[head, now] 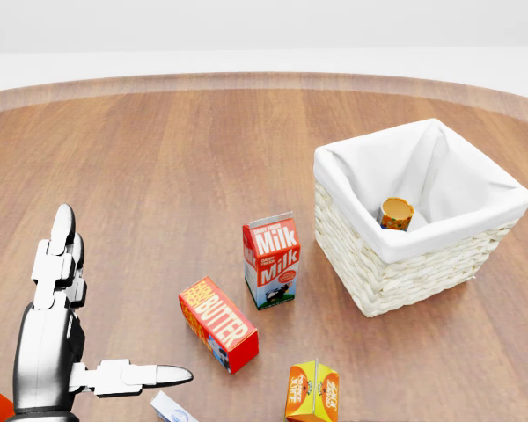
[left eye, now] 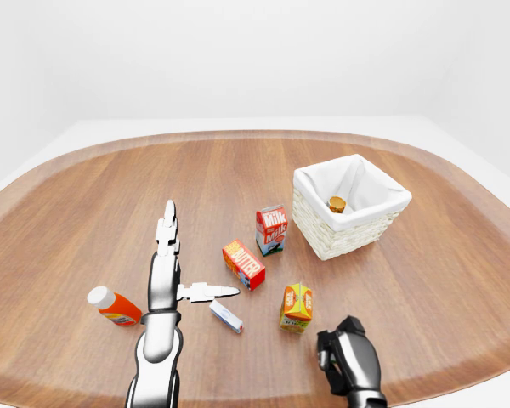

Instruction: Pick up the alphabet soup and the tomato sauce, and put them in the basket.

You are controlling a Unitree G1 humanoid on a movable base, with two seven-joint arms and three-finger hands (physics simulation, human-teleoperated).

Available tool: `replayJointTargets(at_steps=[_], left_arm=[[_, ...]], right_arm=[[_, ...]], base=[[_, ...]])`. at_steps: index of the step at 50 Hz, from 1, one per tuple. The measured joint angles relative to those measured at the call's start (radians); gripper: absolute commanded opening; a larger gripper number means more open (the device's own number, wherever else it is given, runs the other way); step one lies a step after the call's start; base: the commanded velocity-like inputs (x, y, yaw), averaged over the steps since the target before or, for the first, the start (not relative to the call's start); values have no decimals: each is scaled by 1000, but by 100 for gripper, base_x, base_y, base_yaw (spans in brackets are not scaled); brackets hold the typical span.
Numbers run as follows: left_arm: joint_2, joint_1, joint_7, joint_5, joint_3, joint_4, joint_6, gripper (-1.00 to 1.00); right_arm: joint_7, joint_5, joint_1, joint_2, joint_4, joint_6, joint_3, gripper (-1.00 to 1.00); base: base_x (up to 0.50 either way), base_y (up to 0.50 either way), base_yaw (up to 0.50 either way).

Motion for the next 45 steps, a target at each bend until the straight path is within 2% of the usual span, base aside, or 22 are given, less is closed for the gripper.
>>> replayJointTargets(at_steps=[15,25,45], left_arm=[[0,0,0,0,0,0,0,100],[0,0,0,0,0,0,0,100],[0,0,0,0,0,0,0,100]], right_arm=[[37,155,124,6,-289,0,-30,-100],[120,258,178,20,-448,0,-62,-100],[277,395,230,68,-621,0,-133,-100]], base=[[0,0,0],[0,0,0],[0,0,0]])
